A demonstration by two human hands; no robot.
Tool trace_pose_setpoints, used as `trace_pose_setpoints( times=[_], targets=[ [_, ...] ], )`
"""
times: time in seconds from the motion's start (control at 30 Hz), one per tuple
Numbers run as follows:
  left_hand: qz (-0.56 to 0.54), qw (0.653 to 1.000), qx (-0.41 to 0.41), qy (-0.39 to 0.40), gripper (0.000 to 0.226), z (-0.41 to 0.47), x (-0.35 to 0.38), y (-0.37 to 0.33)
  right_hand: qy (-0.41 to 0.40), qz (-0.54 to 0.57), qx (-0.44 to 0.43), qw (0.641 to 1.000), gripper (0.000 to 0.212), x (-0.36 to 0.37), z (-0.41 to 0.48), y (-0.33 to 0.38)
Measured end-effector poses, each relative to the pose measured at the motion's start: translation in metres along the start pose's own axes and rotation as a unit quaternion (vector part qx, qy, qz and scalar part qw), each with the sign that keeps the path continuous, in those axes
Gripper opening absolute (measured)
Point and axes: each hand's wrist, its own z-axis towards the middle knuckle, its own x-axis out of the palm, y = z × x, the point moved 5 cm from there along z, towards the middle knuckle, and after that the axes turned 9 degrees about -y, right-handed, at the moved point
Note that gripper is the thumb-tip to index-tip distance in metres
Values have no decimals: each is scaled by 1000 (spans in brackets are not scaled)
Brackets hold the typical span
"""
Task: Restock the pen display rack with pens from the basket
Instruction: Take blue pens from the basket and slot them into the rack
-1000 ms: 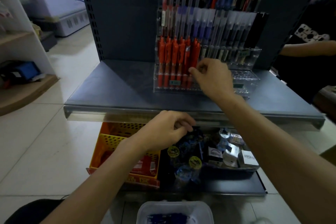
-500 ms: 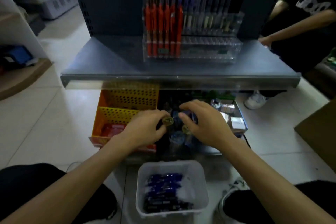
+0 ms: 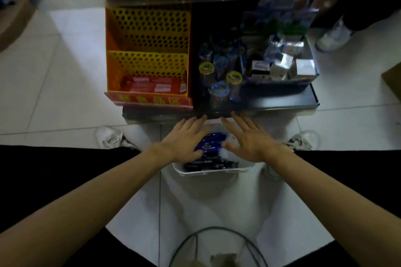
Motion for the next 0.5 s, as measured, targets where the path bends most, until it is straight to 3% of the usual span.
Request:
trace_pose_setpoints(
  times=[0.3, 0.5],
  targets=[
    [-28, 995, -23, 97, 68, 49, 86, 33, 26, 81, -33, 996, 72, 58, 26, -12],
    [-55, 995, -45, 76, 73, 88, 137, 34, 59, 91, -13, 994, 73, 77, 41, -25]
  ],
)
